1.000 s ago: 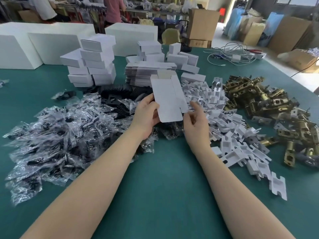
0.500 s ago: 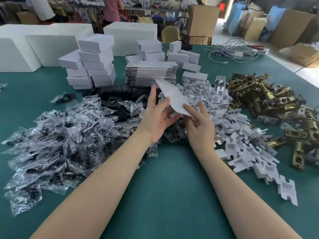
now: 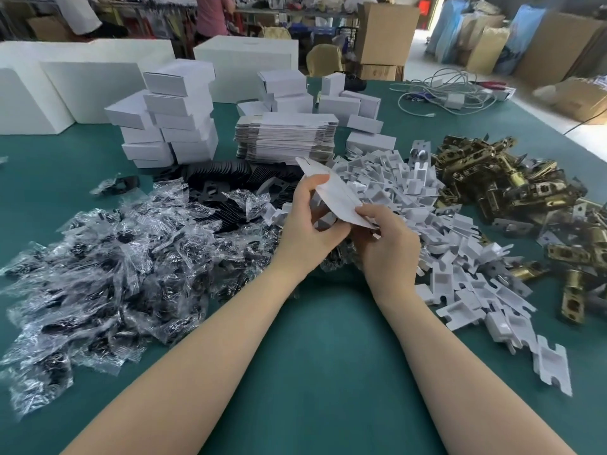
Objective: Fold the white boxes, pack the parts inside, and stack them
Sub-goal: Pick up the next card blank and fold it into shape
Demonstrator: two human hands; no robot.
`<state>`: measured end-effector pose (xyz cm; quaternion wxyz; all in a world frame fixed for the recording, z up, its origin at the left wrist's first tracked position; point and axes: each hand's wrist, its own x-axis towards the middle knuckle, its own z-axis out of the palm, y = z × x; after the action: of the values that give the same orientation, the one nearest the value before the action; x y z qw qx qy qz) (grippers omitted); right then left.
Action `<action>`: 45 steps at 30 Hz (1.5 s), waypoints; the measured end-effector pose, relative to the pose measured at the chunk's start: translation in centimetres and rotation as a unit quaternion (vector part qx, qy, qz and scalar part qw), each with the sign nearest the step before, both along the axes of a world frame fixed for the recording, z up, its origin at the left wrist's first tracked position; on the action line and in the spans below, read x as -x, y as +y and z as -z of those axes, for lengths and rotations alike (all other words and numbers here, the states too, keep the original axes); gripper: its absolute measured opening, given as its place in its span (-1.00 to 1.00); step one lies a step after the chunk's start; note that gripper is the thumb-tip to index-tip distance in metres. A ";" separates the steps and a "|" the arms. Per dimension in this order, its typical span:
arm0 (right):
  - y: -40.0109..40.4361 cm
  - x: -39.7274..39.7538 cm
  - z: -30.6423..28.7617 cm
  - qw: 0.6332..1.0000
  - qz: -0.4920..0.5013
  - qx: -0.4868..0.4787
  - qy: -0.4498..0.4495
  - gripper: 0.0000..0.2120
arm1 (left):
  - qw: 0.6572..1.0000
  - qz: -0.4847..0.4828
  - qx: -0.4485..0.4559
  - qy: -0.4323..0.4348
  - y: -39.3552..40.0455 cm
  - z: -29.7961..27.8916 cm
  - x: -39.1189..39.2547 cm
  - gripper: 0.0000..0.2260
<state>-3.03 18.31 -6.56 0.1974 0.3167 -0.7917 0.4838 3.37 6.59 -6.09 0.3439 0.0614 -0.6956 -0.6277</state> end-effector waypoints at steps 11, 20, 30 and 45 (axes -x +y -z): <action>0.1 -0.7 -0.3 0.991 0.011 -0.050 0.123 -0.61 | 0.999 -0.050 -0.013 -0.004 0.0 0.4 0.2 -0.62; 0.1 -0.7 -0.3 0.993 0.019 -0.004 0.116 -0.64 | 0.998 -0.050 0.020 -0.013 0.0 0.7 0.2 -0.53; -0.3 -1.3 -0.5 0.993 0.008 -0.016 0.118 -0.71 | 0.994 -0.093 0.051 -0.021 -0.1 0.7 0.2 -0.62; -0.6 -1.4 -0.3 0.998 -0.004 -0.051 -0.033 -0.51 | 0.986 -0.107 0.126 -0.010 -0.1 0.9 0.2 -0.70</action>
<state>-1.66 17.69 -6.28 0.1529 0.3131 -0.8201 0.4540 3.21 6.44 -6.95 0.4071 0.0982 -0.7621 -0.4937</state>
